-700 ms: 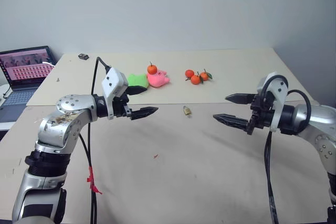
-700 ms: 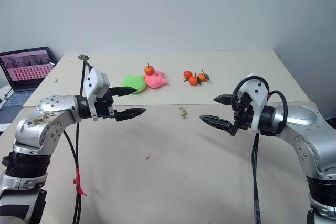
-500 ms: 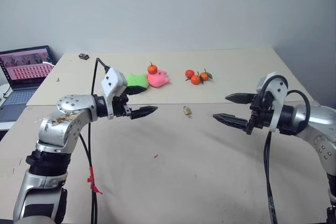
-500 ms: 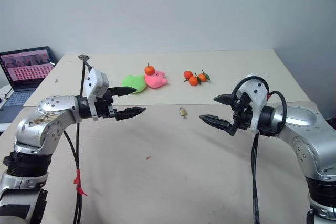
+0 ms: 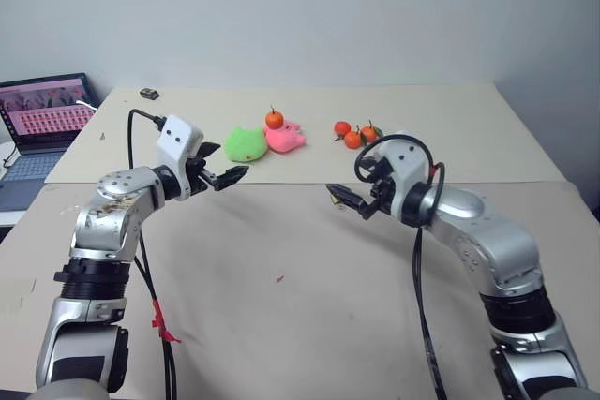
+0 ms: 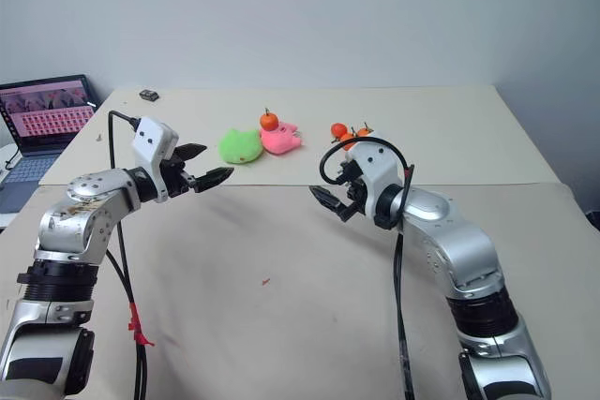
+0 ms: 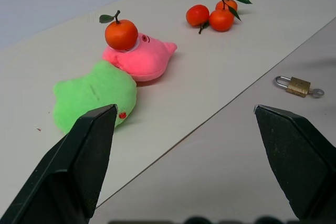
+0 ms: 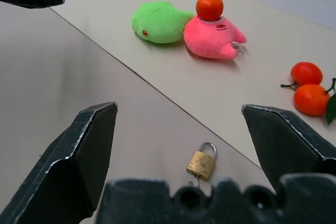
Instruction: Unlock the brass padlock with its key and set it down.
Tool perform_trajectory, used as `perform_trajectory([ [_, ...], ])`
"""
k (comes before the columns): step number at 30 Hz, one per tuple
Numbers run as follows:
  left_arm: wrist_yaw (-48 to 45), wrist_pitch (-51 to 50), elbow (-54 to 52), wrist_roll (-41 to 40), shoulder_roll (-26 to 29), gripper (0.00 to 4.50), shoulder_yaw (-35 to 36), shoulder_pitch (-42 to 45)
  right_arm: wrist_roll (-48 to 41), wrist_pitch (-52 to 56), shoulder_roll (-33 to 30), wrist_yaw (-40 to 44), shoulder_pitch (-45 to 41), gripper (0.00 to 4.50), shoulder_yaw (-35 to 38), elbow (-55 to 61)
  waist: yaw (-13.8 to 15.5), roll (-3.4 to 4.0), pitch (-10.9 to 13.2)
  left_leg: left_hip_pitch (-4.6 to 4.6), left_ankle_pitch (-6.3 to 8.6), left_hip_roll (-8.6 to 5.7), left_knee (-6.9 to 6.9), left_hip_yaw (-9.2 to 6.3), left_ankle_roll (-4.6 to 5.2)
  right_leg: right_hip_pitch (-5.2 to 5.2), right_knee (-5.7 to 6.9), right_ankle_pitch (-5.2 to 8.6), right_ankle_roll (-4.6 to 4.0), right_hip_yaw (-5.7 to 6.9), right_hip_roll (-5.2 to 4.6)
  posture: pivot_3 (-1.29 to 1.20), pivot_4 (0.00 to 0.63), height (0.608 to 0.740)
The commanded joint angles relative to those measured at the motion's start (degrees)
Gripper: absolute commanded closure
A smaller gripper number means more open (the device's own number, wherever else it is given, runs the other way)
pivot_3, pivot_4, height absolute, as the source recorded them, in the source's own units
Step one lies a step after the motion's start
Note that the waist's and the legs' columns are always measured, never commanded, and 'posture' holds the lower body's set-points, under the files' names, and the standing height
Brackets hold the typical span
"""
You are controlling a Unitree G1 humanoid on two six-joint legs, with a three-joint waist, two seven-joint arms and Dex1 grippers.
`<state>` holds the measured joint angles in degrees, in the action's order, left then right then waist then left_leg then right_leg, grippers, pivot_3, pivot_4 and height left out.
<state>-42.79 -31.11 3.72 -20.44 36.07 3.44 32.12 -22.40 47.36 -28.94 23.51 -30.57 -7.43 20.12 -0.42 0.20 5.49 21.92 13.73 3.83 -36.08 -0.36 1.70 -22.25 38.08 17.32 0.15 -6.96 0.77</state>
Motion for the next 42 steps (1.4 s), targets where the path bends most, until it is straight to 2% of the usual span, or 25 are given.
perform_trajectory([
  [1,-0.46,0.01,-2.54,-1.18,0.38,0.05,1.83,0.21,3.04,-3.27,2.13,-0.61,-3.22,0.0,-0.56,-2.85,0.23,-0.01,-0.03,0.01,0.01,0.0,0.0,0.01,0.01,0.0,-0.03,0.0,0.0,0.01,0.0,0.0,0.15,0.66],
  [7,0.26,-0.35,-2.97,-0.76,0.23,0.05,2.19,-0.15,9.8,-9.6,7.77,-3.31,-3.79,0.0,-3.85,-14.17,-0.13,-0.04,-0.11,-0.07,0.04,0.03,0.05,0.0,0.07,0.0,-0.07,0.02,0.02,0.07,0.04,0.0,0.15,0.66],
  [15,0.74,-1.52,-4.41,-0.79,0.98,0.05,2.89,-1.31,14.57,-18.92,13.75,-5.48,-3.2,0.0,-3.26,-27.53,-0.72,-0.04,-0.11,-0.25,-0.09,0.05,0.04,0.0,0.2,0.02,-0.02,0.08,0.12,0.05,0.1,0.0,0.15,0.66],
  [25,0.82,-2.58,-5.7,-0.46,1.34,0.05,3.22,-1.94,18.74,-28.97,17.83,-4.69,-2.58,0.0,-3.45,-41.22,-0.7,-0.03,-0.11,-0.12,-0.09,0.09,0.04,-0.02,0.22,0.0,0.15,0.02,0.03,0.04,0.12,0.0,0.15,0.66],
  [30,0.73,-2.7,-6.18,-0.52,1.62,0.05,3.52,-2.28,19.59,-31.24,18.19,-3.91,-1.18,0.0,-2.82,-43.35,-0.64,-0.03,-0.11,-0.12,-0.09,0.08,0.03,-0.02,0.22,0.0,0.15,0.02,0.03,0.05,0.11,0.0,0.15,0.66],
  [33,0.79,-2.67,-6.19,-0.51,1.68,0.0,3.58,-2.26,19.88,-31.92,18.11,-3.48,-0.67,0.74,-2.39,-43.99,-0.65,-0.03,-0.11,-0.14,-0.09,0.08,0.02,-0.02,0.22,0.01,0.13,0.03,0.03,0.05,0.11,0.0,0.15,0.66],
  [41,0.85,-2.63,-6.04,-0.58,1.35,0.0,3.51,-2.07,20.43,-31.92,17.62,-1.63,0.04,3.5,-2.36,-42.26,-0.59,-0.03,-0.12,-0.21,-0.09,0.07,-0.05,-0.03,0.22,0.03,0.09,0.03,0.04,0.05,0.12,0.0,0.15,0.66],
  [42,0.85,-2.64,-6.0,-0.6,1.29,0.0,3.49,-2.02,20.53,-31.83,17.45,-1.24,0.09,3.59,-2.49,-41.73,-0.58,-0.02,-0.12,-0.2,-0.09,0.07,-0.05,-0.03,0.22,0.03,0.1,0.03,0.04,0.05,0.12,0.0,0.15,0.66],
])
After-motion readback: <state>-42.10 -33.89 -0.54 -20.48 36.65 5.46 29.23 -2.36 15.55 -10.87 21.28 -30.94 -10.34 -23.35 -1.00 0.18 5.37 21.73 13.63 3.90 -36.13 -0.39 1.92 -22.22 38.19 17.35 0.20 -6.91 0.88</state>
